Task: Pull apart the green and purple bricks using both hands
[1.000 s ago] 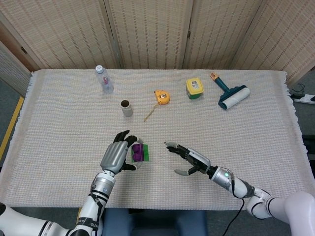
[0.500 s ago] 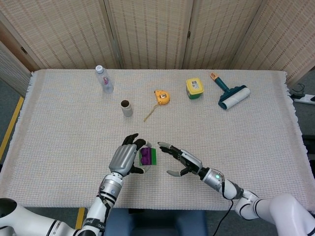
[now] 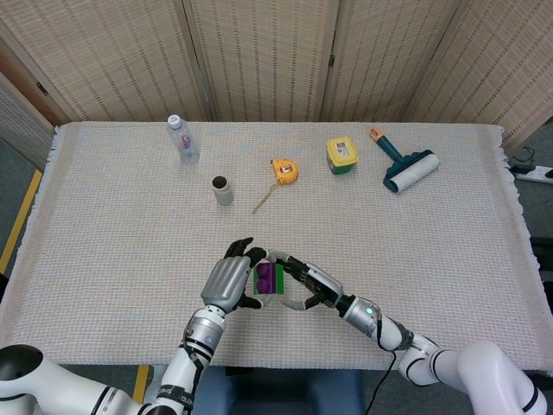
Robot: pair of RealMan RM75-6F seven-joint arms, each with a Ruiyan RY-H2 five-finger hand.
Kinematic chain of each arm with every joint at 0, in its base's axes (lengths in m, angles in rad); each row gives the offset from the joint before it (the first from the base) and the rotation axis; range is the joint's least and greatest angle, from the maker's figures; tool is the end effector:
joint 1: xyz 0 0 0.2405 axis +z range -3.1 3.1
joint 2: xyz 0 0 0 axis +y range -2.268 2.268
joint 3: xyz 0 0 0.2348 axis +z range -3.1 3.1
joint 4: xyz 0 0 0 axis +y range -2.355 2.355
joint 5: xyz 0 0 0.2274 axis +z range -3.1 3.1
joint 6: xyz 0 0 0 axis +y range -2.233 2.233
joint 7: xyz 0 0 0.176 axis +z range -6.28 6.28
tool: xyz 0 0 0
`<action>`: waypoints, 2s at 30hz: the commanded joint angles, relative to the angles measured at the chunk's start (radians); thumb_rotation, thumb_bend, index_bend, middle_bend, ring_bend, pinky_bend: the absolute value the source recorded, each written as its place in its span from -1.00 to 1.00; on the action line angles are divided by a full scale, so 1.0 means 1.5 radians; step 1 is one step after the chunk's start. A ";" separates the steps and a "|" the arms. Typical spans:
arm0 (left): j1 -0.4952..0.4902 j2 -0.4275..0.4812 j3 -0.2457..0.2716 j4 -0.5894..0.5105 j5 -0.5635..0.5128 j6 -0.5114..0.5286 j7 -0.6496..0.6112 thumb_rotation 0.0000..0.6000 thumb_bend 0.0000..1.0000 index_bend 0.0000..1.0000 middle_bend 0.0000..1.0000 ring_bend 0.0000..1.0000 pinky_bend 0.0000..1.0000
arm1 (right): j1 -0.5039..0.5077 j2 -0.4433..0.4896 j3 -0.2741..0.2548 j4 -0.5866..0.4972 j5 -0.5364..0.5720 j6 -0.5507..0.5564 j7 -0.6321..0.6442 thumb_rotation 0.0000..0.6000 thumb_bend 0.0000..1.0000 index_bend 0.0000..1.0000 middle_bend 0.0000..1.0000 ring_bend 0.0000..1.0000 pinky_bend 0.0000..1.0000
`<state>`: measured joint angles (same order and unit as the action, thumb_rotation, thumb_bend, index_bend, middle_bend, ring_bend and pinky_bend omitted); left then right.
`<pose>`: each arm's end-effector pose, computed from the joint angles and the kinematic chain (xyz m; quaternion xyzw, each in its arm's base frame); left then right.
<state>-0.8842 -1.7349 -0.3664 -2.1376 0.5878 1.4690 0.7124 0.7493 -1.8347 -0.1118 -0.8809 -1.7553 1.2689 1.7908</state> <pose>0.0317 0.2654 -0.0248 -0.6265 -0.5539 -0.4343 0.3348 -0.1329 -0.3120 -0.1046 -0.4222 0.7367 -0.5046 0.1559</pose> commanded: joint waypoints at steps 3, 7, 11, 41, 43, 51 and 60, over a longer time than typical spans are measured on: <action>-0.003 -0.003 0.000 -0.002 -0.001 0.003 0.003 1.00 -0.24 0.00 -0.40 -0.97 -1.00 | 0.004 -0.002 0.001 -0.008 0.003 -0.003 -0.008 1.00 -0.27 -1.00 -1.00 -1.00 -1.00; -0.003 -0.003 -0.002 -0.003 -0.002 0.006 0.001 1.00 -0.24 0.00 -0.40 -0.97 -1.00 | 0.005 -0.004 0.001 -0.014 0.011 -0.014 -0.023 1.00 -0.27 -0.74 -1.00 -1.00 -1.00; -0.003 -0.002 -0.001 -0.006 -0.002 0.006 -0.001 1.00 -0.24 0.00 -0.40 -0.97 -1.00 | 0.005 -0.007 0.007 -0.021 0.022 -0.023 -0.037 1.00 -0.27 -0.50 -1.00 -1.00 -1.00; -0.004 0.014 0.005 -0.004 0.042 -0.004 -0.018 1.00 -0.24 0.00 -0.40 -0.95 -1.00 | -0.032 -0.031 0.027 -0.010 0.069 -0.050 -0.097 1.00 -0.27 0.31 -0.66 -0.66 -1.00; -0.004 0.015 0.005 -0.003 0.048 -0.005 -0.018 1.00 -0.24 0.00 -0.40 -0.95 -1.00 | -0.033 -0.030 0.026 -0.006 0.066 -0.048 -0.100 1.00 -0.27 0.31 -0.66 -0.66 -1.00; 0.000 0.027 0.030 0.012 0.104 -0.009 -0.018 1.00 -0.24 0.00 -0.40 -0.93 -1.00 | -0.058 -0.001 0.031 -0.021 0.079 -0.048 -0.324 1.00 -0.27 0.33 -0.64 -0.65 -1.00; 0.033 0.076 0.047 0.023 0.132 -0.028 -0.058 1.00 -0.24 0.02 -0.40 -0.94 -1.00 | -0.084 0.165 0.054 -0.181 0.114 -0.039 -0.596 1.00 -0.27 0.33 -0.64 -0.65 -1.00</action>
<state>-0.8474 -1.6396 -0.3023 -2.1101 0.7836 1.4401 0.6431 0.6499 -1.7135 -0.0501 -1.0152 -1.6147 1.1999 1.0503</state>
